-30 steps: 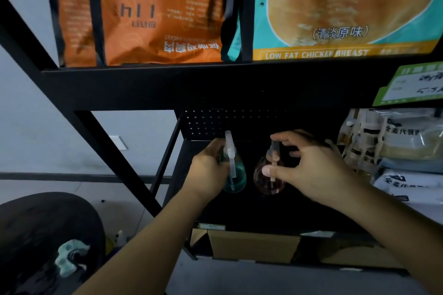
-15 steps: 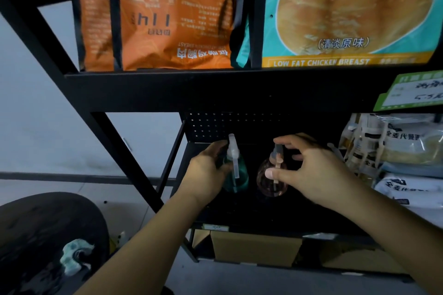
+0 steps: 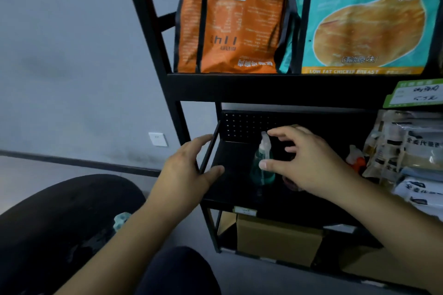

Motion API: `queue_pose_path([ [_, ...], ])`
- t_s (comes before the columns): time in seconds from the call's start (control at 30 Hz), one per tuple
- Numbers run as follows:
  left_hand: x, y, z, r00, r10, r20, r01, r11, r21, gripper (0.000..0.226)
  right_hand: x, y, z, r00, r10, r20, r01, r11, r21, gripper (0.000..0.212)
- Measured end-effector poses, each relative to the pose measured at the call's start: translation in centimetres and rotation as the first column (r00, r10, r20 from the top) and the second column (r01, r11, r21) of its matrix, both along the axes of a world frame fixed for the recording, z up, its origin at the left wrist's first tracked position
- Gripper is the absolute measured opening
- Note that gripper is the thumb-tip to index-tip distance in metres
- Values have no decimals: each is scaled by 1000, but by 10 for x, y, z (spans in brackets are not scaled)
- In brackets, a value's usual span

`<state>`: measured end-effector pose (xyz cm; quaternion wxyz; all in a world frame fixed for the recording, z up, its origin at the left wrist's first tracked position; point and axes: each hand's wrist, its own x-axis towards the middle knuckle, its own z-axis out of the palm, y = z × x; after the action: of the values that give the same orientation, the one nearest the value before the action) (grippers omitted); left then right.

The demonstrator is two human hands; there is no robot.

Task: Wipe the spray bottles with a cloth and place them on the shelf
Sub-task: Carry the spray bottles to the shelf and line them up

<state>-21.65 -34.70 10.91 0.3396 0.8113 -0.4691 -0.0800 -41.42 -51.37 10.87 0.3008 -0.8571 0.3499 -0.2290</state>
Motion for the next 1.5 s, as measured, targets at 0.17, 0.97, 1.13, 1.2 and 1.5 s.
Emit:
queue_pose_path([
  [0.17, 12, 75, 26, 993, 97, 65, -93, 994, -56, 68, 26, 38, 18, 994, 90, 59, -88, 995, -39, 70],
  [0.97, 117, 363, -1, 777, 618, 121, -614, 786, -68, 64, 238, 266, 10, 803, 595, 43, -596, 799, 80, 65],
  [1.13, 140, 426, -28, 677, 732, 84, -731, 681, -41, 63, 285, 314, -16, 730, 683, 37, -681, 722, 120, 68],
  [1.2, 151, 449, -37, 629, 776, 54, -775, 631, -37, 61, 302, 331, -25, 697, 717, 24, -713, 689, 130, 68],
  [1.5, 208, 524, -78, 479, 878, -28, -878, 479, -12, 39, 372, 390, -68, 586, 810, 25, -798, 571, 195, 68],
])
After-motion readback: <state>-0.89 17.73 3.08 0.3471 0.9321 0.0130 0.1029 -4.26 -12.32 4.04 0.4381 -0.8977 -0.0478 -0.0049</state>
